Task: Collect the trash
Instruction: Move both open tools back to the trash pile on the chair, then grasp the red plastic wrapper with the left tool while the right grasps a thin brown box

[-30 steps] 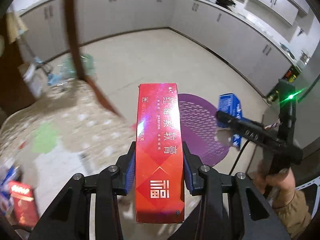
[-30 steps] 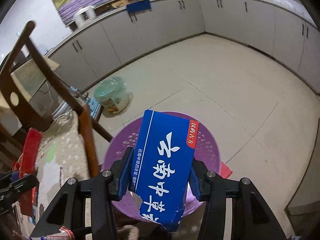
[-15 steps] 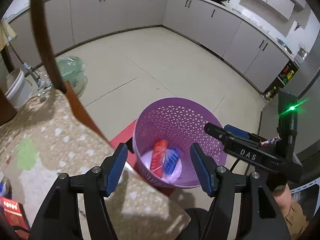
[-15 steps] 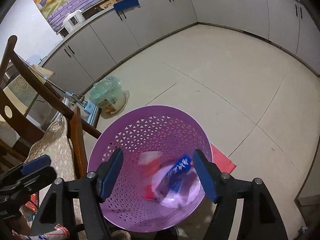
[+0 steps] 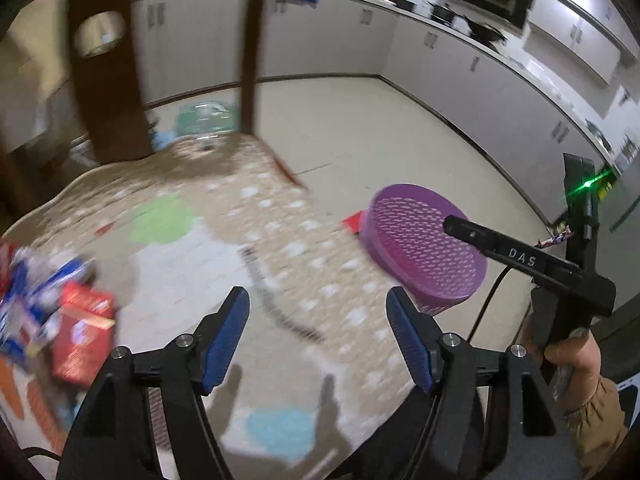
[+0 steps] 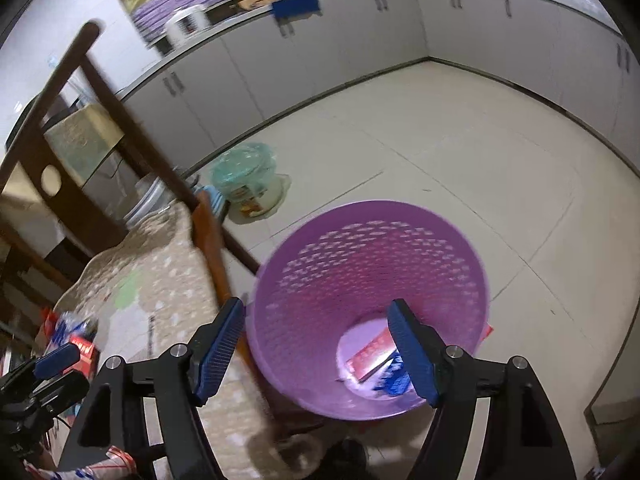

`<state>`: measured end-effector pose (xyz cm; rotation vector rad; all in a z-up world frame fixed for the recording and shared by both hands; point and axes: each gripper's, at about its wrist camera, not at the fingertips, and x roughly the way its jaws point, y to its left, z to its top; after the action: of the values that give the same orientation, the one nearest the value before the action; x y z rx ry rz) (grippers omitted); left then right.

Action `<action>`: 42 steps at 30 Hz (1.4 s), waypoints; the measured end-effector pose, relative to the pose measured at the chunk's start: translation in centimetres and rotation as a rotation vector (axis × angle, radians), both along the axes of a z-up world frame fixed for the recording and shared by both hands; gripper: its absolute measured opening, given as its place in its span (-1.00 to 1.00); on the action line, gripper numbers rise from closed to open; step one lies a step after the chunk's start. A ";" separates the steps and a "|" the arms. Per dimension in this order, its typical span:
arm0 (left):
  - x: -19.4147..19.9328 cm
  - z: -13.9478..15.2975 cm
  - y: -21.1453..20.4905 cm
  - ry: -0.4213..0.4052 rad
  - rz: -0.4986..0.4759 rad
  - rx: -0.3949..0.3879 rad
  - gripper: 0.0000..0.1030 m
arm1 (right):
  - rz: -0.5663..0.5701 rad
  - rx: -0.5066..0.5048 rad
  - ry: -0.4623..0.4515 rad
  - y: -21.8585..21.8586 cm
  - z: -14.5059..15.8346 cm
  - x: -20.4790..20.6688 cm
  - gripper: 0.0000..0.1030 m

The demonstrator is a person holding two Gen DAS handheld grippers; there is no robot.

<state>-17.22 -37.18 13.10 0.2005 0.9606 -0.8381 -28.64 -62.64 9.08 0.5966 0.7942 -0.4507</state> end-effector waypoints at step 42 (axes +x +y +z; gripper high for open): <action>15.7 -1.6 26.7 0.054 0.492 -0.021 -0.86 | 0.630 0.140 0.000 27.2 0.0 12.7 0.58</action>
<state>-1.50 -10.49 11.47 -0.0785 0.9952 -0.4014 -15.97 -35.46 9.12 0.4430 0.9677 0.1836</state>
